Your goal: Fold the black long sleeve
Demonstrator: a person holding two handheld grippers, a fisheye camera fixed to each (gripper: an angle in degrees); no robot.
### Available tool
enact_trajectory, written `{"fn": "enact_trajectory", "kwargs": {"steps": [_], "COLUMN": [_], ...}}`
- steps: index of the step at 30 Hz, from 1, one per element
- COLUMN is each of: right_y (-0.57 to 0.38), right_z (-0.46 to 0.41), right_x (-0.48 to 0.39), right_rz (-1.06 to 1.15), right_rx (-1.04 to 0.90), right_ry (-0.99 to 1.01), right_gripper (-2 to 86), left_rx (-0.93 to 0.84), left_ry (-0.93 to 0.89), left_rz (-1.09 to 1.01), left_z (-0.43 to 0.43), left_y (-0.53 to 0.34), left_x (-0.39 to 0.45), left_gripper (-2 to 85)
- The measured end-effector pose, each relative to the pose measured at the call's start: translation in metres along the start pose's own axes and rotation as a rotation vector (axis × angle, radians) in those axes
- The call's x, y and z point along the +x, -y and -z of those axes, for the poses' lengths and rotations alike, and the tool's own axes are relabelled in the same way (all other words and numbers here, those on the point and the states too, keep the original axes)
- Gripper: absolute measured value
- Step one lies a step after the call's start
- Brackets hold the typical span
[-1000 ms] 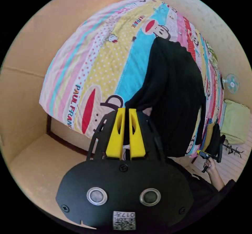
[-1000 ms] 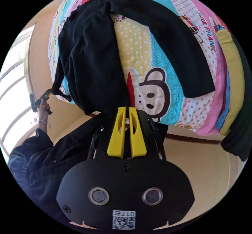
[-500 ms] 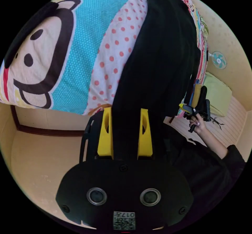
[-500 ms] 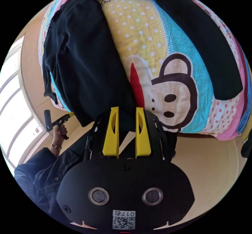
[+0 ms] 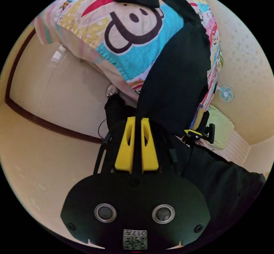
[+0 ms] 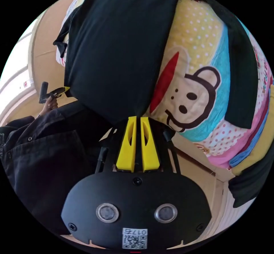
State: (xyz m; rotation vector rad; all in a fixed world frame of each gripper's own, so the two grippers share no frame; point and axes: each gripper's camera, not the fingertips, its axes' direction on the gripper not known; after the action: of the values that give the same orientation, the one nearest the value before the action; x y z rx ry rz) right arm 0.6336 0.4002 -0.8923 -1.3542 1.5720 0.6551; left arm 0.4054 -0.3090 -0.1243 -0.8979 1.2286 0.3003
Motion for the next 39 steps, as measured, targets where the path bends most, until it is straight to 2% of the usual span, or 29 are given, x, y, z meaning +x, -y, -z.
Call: {"fn": "enact_trajectory", "kwargs": {"steps": [2, 4, 5, 7, 8, 10, 12, 13, 19, 20, 22, 24, 26, 28, 30, 31, 33, 34, 37, 39], "right_y": [-0.006, -0.025, -0.033, -0.073, -0.083, -0.113, -0.122, -0.121, -0.116, -0.117, -0.124, -0.138, -0.152, -0.172, -0.189, -0.201, -0.214, -0.219, -0.222, -0.222], "right_z": [0.003, 0.033, 0.043, 0.071, 0.073, 0.065, 0.051, 0.041, 0.003, 0.002, 0.009, 0.032, 0.070, 0.126, 0.165, 0.189, 0.217, 0.229, 0.231, 0.218], "right_x": [0.027, 0.074, 0.087, 0.142, 0.154, 0.193, 0.211, 0.219, 0.197, 0.195, 0.196, 0.198, 0.202, 0.203, 0.198, 0.194, 0.185, 0.177, 0.152, 0.135], "right_rz": [-0.129, -0.346, -0.404, -0.682, -0.760, -1.034, -1.223, -1.322, -1.629, -1.620, -1.462, -1.431, -1.284, -1.000, -0.843, -0.781, -0.729, -0.696, -0.683, -0.718], "right_rx": [0.034, 0.242, 0.323, 0.688, 0.771, 1.054, 1.171, 1.169, 1.386, 1.427, 1.611, 1.599, 1.619, 1.719, 1.766, 1.773, 1.748, 1.737, 1.717, 1.723], "right_ry": [0.094, 0.346, 0.407, 0.695, 0.774, 1.065, 1.198, 1.242, 1.557, 1.591, 1.673, 1.623, 1.582, 1.566, 1.526, 1.480, 1.387, 1.341, 1.350, 1.396], "right_gripper": [4.5, 6.1, 6.7, 8.8, 9.3, 11.3, 12.0, 12.1, 7.4, 6.6, 4.1, 3.5, 3.1, 2.8, 2.9, 2.9, 2.9, 3.0, 3.0, 3.0], "left_rx": [0.002, 0.067, 0.098, 0.110, 0.103, 0.079, 0.057, 0.054, 0.067, 0.101, 0.166, 0.272, 0.356, 0.438, 0.549, 0.572, 0.637, 0.642, 0.663, 0.731], "left_ry": [-0.012, -0.040, -0.057, -0.067, -0.066, -0.042, 0.002, 0.009, 0.024, -0.022, -0.099, -0.220, -0.353, -0.499, -0.713, -0.763, -0.954, -0.991, -1.160, -1.330], "left_rz": [0.080, 0.126, 0.143, 0.158, 0.159, 0.157, 0.145, 0.139, 0.115, 0.114, 0.114, 0.133, 0.147, 0.173, 0.224, 0.251, 0.388, 0.433, 0.665, 0.809], "left_z": [0.003, 0.020, 0.032, 0.048, 0.058, 0.071, 0.090, 0.095, 0.143, 0.155, 0.176, 0.207, 0.228, 0.245, 0.259, 0.260, 0.252, 0.247, 0.214, 0.189], "left_y": [-0.003, -0.010, -0.014, -0.017, -0.018, -0.020, -0.023, -0.025, -0.029, -0.027, -0.021, -0.008, 0.005, 0.018, 0.034, 0.038, 0.052, 0.056, 0.071, 0.072], "left_x": [-0.011, -0.014, -0.014, -0.016, -0.017, -0.018, -0.016, -0.015, -0.005, -0.005, -0.005, -0.008, -0.012, -0.019, -0.029, -0.033, -0.050, -0.055, -0.078, -0.088], "left_gripper": [5.8, 6.1, 6.2, 6.2, 6.2, 6.2, 6.2, 6.2, 6.2, 6.2, 6.5, 7.6, 9.0, 10.7, 12.2, 12.6, 14.1, 14.6, 15.3, 9.8]}}
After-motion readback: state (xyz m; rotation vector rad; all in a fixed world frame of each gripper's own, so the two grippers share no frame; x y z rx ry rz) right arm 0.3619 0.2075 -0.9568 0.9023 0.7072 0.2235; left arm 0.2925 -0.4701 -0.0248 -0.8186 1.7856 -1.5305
